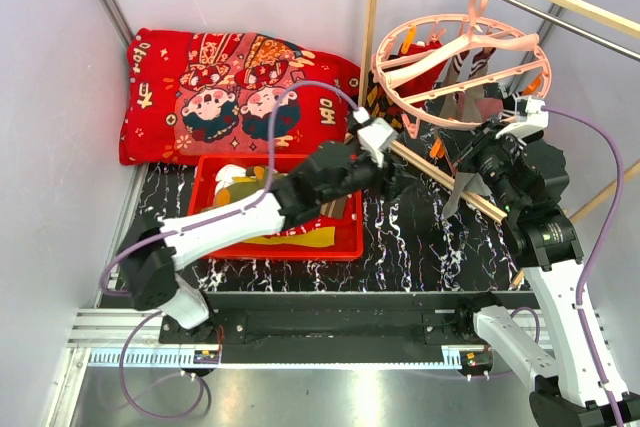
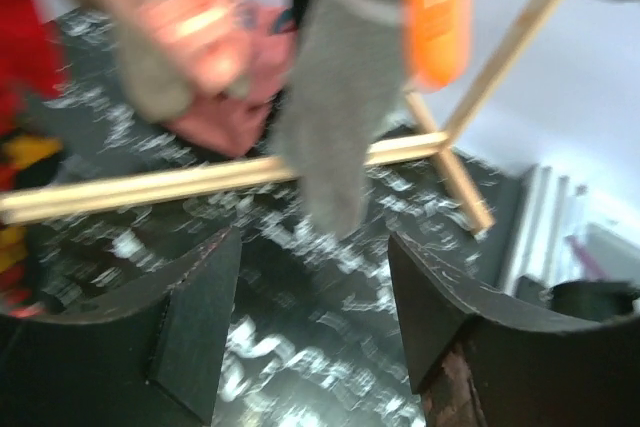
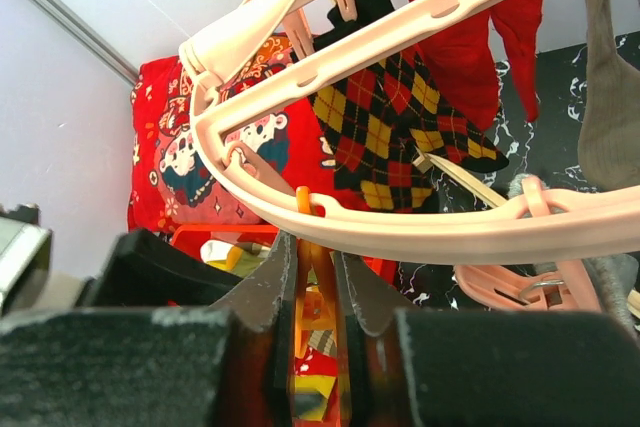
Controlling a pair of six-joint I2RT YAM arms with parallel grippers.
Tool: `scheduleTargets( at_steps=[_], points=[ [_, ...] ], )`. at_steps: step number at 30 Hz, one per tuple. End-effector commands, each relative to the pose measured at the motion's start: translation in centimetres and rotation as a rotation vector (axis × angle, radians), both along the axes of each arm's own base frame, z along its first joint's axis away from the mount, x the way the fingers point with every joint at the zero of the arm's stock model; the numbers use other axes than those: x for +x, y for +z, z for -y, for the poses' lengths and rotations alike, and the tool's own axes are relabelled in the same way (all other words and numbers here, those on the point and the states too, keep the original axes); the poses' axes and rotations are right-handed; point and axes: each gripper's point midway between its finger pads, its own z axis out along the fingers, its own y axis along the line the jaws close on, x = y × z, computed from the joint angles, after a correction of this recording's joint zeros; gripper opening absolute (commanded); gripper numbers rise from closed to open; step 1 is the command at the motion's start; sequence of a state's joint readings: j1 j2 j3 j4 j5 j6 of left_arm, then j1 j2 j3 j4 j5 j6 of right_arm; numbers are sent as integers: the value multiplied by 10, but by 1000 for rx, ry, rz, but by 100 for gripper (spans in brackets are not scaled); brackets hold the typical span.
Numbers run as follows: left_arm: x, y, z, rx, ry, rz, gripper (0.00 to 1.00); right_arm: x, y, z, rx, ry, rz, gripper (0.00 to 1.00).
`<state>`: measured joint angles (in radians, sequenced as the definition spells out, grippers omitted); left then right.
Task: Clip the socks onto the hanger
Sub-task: Open the clamp at the hanger, then pick up the sock from the bin.
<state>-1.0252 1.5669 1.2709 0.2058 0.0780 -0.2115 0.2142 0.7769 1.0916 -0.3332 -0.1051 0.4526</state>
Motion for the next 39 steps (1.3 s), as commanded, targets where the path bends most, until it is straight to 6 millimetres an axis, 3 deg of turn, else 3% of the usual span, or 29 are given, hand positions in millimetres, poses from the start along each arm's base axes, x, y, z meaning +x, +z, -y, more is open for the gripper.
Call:
scheduleTargets(
  at_steps=[1, 2, 3, 5, 8, 11, 13, 14, 23, 29, 39],
  points=[
    [10, 2, -54, 113, 60, 56, 65, -1, 14, 0, 20, -6, 56, 11],
    [12, -2, -66, 166, 70, 95, 65, -1, 15, 1, 19, -6, 58, 11],
    [14, -23, -83, 264, 81, 69, 65, -1, 14, 1, 17, -6, 57, 11],
    [16, -42, -104, 386, 79, 105, 66, -2, 15, 1, 12, -5, 62, 12],
    [16, -89, -143, 634, 67, 60, 66, -3, 16, 1, 10, -5, 66, 11],
    [27, -120, -170, 845, 107, 38, 66, -3, 15, 1, 9, -3, 64, 11],
    [32, -141, -178, 943, 104, 7, 65, -3, 15, 1, 8, -2, 66, 11],
    [38, -142, -184, 980, 123, -3, 65, -3, 15, 1, 4, 0, 68, 11],
    [91, -183, -186, 1138, 176, -115, 57, -2, 15, 1, -1, -2, 68, 11],
    [122, -194, -186, 1141, 214, -153, 50, -3, 15, 3, -8, -11, 69, 10],
    [139, -237, -184, 1169, 195, -236, 47, 0, 13, 2, -10, -11, 61, 10]
  ],
)
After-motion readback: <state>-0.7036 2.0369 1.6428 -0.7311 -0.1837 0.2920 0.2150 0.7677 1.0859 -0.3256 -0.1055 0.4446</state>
